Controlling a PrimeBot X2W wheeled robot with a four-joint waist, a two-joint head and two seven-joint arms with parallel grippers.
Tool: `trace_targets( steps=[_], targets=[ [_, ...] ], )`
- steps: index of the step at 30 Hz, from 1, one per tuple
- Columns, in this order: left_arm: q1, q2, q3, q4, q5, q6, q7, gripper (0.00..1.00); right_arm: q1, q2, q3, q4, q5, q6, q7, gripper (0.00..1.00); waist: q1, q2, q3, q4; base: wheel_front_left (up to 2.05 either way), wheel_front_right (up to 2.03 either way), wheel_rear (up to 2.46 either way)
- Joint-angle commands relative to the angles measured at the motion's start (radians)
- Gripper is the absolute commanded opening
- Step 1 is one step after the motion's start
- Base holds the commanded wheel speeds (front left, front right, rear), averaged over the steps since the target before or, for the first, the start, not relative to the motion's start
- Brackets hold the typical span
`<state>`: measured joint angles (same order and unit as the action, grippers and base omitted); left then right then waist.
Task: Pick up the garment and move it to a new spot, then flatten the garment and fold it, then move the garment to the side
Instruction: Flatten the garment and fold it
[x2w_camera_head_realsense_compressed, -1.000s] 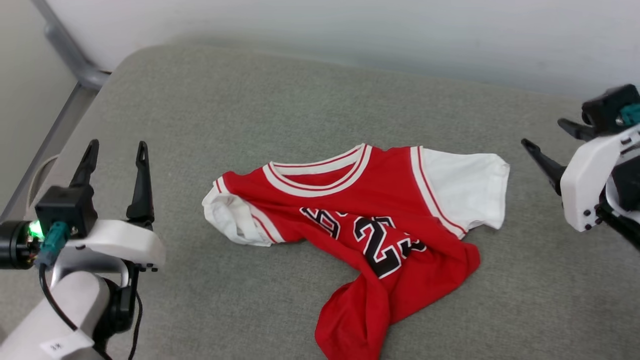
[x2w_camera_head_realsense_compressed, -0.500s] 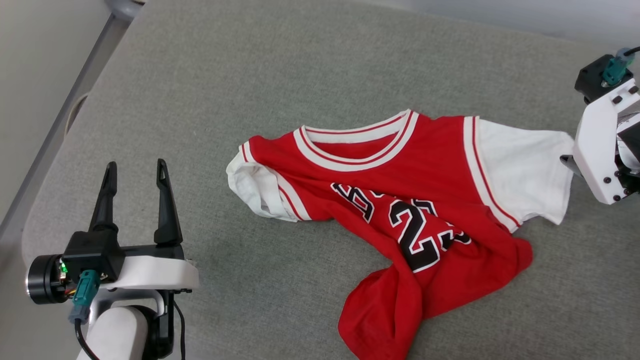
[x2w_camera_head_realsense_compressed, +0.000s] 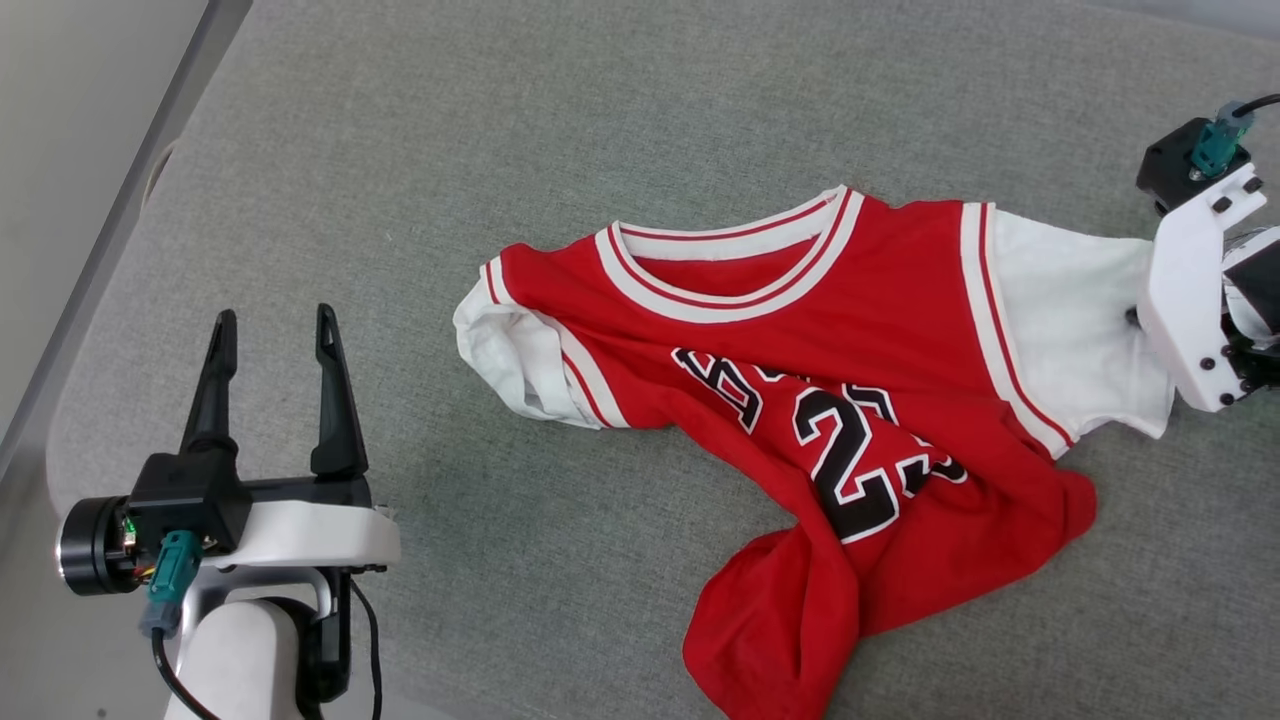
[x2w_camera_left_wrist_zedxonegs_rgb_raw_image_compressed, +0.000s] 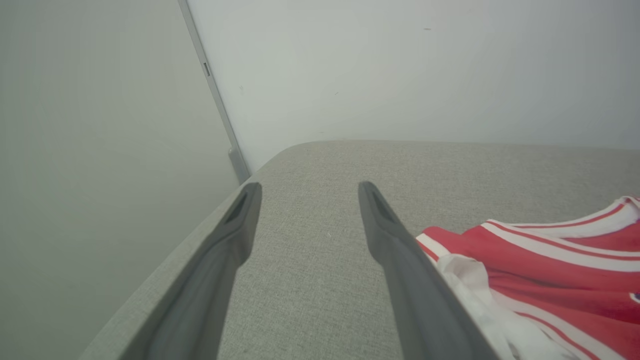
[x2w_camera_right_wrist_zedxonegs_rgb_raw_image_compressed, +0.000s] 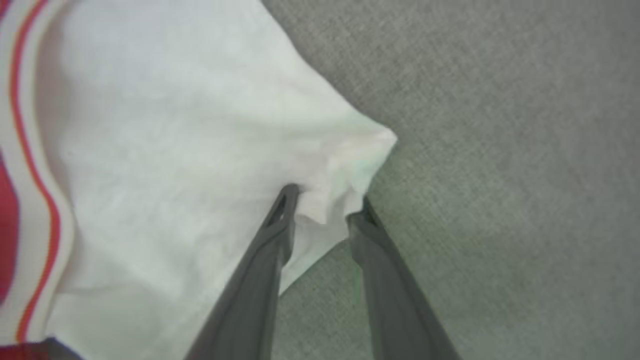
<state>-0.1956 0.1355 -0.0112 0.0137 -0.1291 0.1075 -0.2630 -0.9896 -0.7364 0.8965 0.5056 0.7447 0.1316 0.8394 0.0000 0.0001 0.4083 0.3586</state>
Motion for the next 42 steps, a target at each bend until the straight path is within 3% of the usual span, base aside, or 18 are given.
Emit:
trace_targets(
  steps=[1,9,16,23,28,34,42],
  targets=[
    [-0.008,-0.004,0.019,0.009,0.015,-0.013,-0.002,1.0,0.015,0.015,0.027,0.027,0.006,-0.002,-0.035,0.0,0.0,-0.0001,-0.017,-0.015,0.0,0.0,0.0],
    [0.033,-0.005,0.065,0.034,0.058,-0.047,-0.002,1.0,-0.034,0.014,0.031,-0.016,0.043,-0.002,-0.254,0.0,0.0,-0.0001,-0.106,-0.069,0.0,0.0,0.0],
    [0.079,-0.001,0.09,0.049,0.08,-0.067,-0.002,1.0,-0.021,-0.042,0.029,-0.146,0.09,-0.002,-0.401,0.0,0.0,-0.0001,-0.193,-0.125,0.0,0.0,0.0],
    [0.134,0.003,0.106,0.065,0.092,-0.078,-0.002,1.0,0.083,-0.133,-0.036,-0.325,0.116,-0.002,-0.466,0.0,0.0,-0.0001,-0.272,-0.175,0.0,0.0,0.0],
    [0.169,0.001,0.112,0.071,0.095,-0.081,-0.002,1.0,0.237,-0.195,-0.13,-0.386,0.126,-0.002,-0.479,0.0,0.0,-0.0001,-0.315,-0.208,0.0,0.0,0.0],
    [0.191,0.003,0.123,0.077,0.096,-0.089,-0.002,1.0,0.484,-0.209,-0.294,-0.344,0.156,-0.002,-0.493,0.0,0.0,-0.0001,-0.333,-0.24,0.0,0.0,0.0],
    [0.163,0.007,0.118,0.081,0.102,-0.099,-0.002,1.0,0.743,-0.127,-0.442,-0.164,0.165,-0.002,-0.484,0.0,0.0,-0.0001,-0.313,-0.255,0.0,0.0,0.0]
  ],
)
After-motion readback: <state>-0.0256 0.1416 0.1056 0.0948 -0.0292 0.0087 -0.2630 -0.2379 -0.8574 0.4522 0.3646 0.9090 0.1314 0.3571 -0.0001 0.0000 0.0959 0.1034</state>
